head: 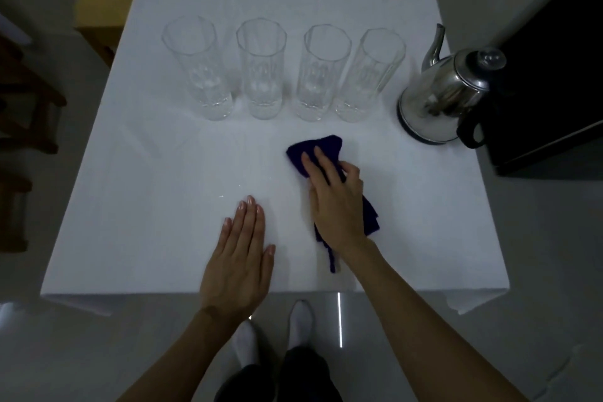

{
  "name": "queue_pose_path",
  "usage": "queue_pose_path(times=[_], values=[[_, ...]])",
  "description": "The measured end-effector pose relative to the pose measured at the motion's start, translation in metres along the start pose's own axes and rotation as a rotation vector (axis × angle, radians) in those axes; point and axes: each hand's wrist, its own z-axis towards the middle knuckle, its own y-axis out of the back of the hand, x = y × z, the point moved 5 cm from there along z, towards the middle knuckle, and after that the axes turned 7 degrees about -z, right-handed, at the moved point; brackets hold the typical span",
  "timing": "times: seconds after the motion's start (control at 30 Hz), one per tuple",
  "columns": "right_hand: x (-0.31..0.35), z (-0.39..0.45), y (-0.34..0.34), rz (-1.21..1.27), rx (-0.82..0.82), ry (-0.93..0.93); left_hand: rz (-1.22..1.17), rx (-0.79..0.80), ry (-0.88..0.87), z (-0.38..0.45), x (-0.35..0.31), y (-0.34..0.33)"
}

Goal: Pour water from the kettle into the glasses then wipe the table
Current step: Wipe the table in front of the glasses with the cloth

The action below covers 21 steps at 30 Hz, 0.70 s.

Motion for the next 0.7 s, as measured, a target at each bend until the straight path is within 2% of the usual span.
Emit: queue_pose_path(times=[0.13,0.3,0.4,0.5,0.6,0.7], values=[[-0.026,-0.04,0.012,-0.032,0.001,0.016,-0.011,-0.001,0.008,-0.001,-0.001,0.003],[-0.074,-0.027,0.019,-0.094,-0.042,-0.303,-0.025,-0.018,-0.001,-0.001,-0.002,0.005],[-0.062,0.009,0.006,-0.075,-0.032,-0.407,-0.031,-0.018,-0.003,-0.002,-0.002,0.004],[-0.021,0.035,-0.006,-0.03,0.01,-0.272,-0.023,-0.017,0.001,-0.002,-0.002,0.004],[0.011,0.035,-0.006,0.006,0.058,-0.002,-0.014,-0.02,0.006,-0.002,-0.002,0.004],[0.009,0.004,0.001,0.067,0.117,0.274,-0.024,-0.022,0.005,-0.003,-0.001,0.005]])
